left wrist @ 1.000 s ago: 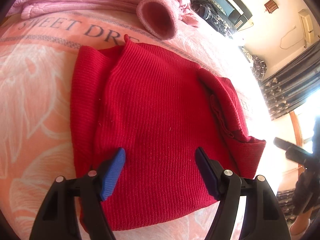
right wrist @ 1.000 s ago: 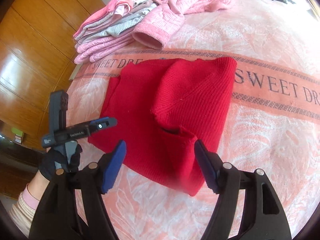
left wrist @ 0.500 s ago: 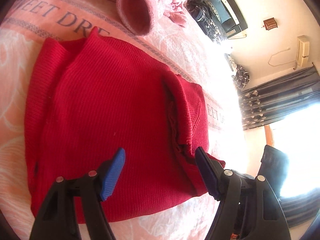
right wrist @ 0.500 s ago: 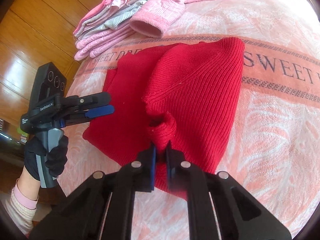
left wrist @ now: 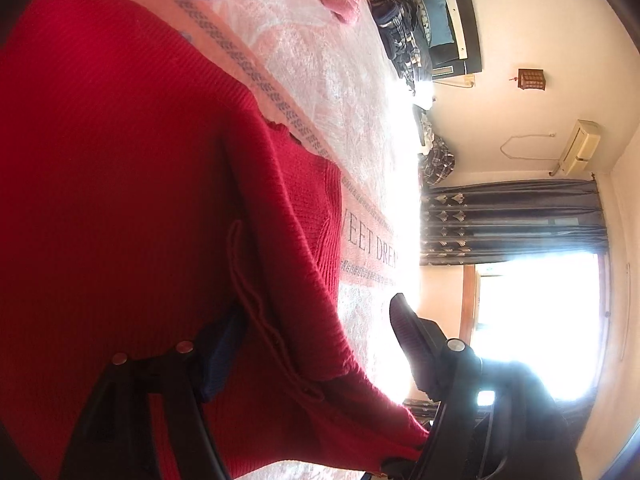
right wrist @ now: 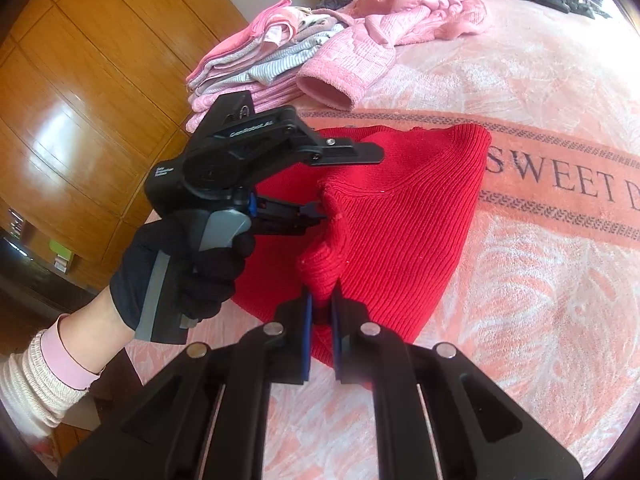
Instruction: Fold small clothes
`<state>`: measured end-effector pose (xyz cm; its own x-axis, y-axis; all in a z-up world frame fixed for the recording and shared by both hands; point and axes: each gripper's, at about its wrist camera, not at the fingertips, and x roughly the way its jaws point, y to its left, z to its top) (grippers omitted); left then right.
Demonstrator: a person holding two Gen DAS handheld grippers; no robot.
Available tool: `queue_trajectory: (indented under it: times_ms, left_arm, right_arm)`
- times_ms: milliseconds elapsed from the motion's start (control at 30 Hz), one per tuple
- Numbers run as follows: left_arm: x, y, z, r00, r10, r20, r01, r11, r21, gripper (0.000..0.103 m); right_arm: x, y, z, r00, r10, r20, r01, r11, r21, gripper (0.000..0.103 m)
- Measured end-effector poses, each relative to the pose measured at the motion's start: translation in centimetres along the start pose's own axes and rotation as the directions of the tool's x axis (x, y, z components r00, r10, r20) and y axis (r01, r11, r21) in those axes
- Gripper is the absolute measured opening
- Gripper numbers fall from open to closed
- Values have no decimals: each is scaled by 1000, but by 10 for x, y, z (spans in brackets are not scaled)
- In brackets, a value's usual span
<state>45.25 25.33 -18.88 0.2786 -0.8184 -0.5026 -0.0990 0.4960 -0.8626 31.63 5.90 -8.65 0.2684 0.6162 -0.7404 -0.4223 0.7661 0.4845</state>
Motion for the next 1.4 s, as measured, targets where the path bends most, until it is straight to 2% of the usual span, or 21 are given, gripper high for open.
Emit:
queue_trajectory:
  times_ms: [100, 233, 267, 300, 333, 600, 800, 967, 1200, 1400]
  left_arm:
    - [12, 2, 13, 1000, 1, -2, -1, 1000, -16, 70]
    - [21, 3, 27, 999, 32, -23, -32, 999, 2, 37]
    - [22, 1, 29, 998, 49, -30, -48, 999, 25, 32]
    - [22, -2, 30, 997, 73, -36, -71, 996, 57, 23]
    - [21, -4, 31, 996, 81, -38, -78, 994, 82, 19]
    - [-7, -27, 32, 996, 93, -8, -89, 976, 199, 18]
    - [-51, -47, 41, 994, 102, 40, -109, 952, 285, 17]
    - [-93, -47, 50, 988, 131, 82, -150, 933, 327, 17]
    - [-145, -12, 55, 977, 161, 139, -197, 930, 310, 17]
    - [-164, 28, 56, 965, 207, 159, -245, 928, 282, 17]
  right_arm:
    - [-3, -3, -2, 1000, 13, 7, -13, 1000, 5, 6]
    - [-2, -2, -6, 1000, 22, 4, -22, 1000, 6, 6]
    - [-1, -1, -6, 1000, 23, 3, -23, 1000, 4, 6]
    - [0, 0, -6, 1000, 25, 1, -25, 1000, 4, 6]
    - [1, 2, -6, 1000, 28, 0, -28, 1000, 4, 6]
    - [12, 25, -2, 997, 75, -5, -75, 997, -12, 6]
    - [28, 62, 11, 991, 133, -7, -133, 990, -54, 6]
    - [52, 95, 21, 985, 172, -24, -173, 981, -83, 6]
    - [87, 134, 23, 976, 207, -64, -213, 971, -109, 6]
    - [134, 159, 21, 974, 186, -132, -201, 972, -117, 6]
